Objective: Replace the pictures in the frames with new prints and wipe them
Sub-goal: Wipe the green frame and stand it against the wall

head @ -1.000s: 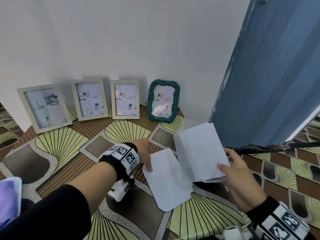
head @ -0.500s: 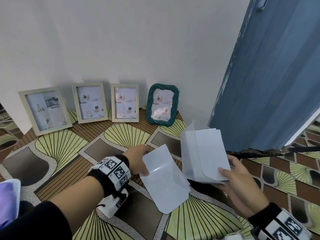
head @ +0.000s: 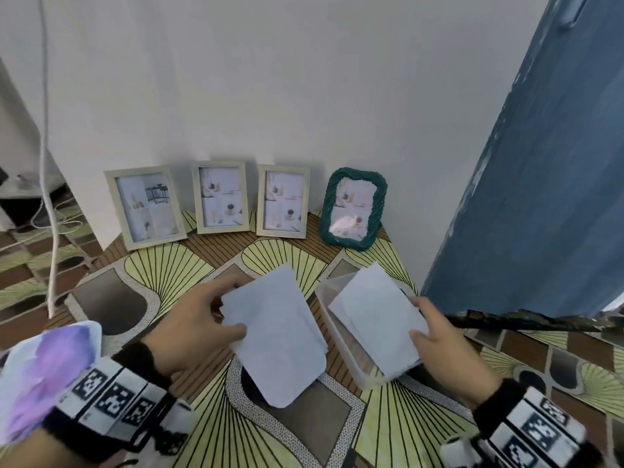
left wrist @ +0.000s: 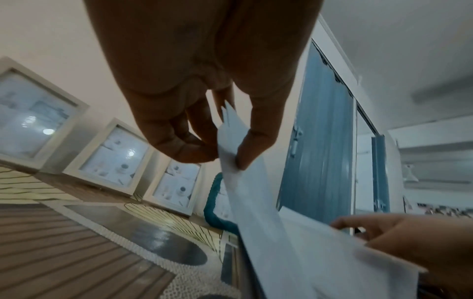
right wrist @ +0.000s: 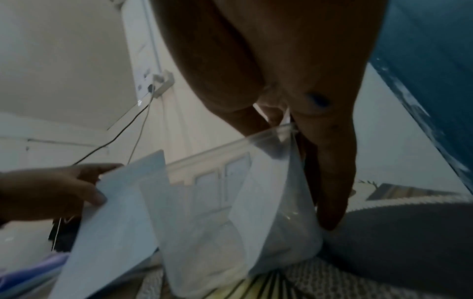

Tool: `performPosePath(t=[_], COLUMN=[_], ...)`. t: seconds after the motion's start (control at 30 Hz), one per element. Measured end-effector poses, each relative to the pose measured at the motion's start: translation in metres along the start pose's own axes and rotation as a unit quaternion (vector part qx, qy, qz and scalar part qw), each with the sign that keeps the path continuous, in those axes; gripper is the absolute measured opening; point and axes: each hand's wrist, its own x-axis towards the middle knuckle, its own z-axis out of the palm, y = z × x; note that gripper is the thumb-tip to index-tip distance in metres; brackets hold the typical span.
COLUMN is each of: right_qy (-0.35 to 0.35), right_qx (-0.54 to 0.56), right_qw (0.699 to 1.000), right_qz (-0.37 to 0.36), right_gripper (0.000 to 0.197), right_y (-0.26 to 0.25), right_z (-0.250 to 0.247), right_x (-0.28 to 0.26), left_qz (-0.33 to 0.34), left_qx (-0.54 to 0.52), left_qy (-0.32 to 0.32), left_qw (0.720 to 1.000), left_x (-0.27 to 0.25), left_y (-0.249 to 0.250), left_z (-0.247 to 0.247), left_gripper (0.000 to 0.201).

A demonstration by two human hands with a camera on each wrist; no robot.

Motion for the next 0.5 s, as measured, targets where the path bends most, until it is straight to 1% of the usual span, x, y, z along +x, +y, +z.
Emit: performPosePath(t=[0.1,0.17,0.27,0.3,0.37,0.43,0.5], right_qy=[-0.012,-0.008,0.058,0.079,0.097,0.100,0.092], right_qx=[-0.108,-0.183,-0.290,-0.296,-0.260,-0.194,-0.112], right_qw=[0.994,0.982,0.954,0.949,0.953,0.965,0.974], right_qz=[-0.028,-0.039,-0.058,-0.076,-0.118,-0.146,-0.172], right_gripper=[0.050,0.059,0.066,0.065,0.061,0.054,0.041], right_y=[-0.009,-0.014,-0.022,-0.026,-0.037,-0.050,-0.061], right_z=[0.002,0.005,0.012,0.015,0.026,0.042,0.062], right_x=[0.001,0.001,-0.007,-0.010,-0.017,-0.024,-0.029], left_qz=[0.007,0.009,0.013,0.014,0.016,0.023,0.035], left_qx=[-0.062,-0.094,-0.114,-0.121,-0.132,-0.141,-0.149], left_qy=[0.021,0.025,0.032,0.034,0.038,0.046,0.059], left_qw=[0.998,0.995,0.993,0.992,0.990,0.989,0.987], left_x=[-0.014,-0.022,-0.031,-0.035,-0.040,-0.045,-0.049], left_y=[-0.004,-0.008,-0.014,-0.016,-0.018,-0.017,-0.015], left_z=[-0.014,-0.021,-0.023,-0.023,-0.021,-0.020,-0.018], left_gripper=[0.049,0.049,0.043,0.041,0.035,0.030,0.030])
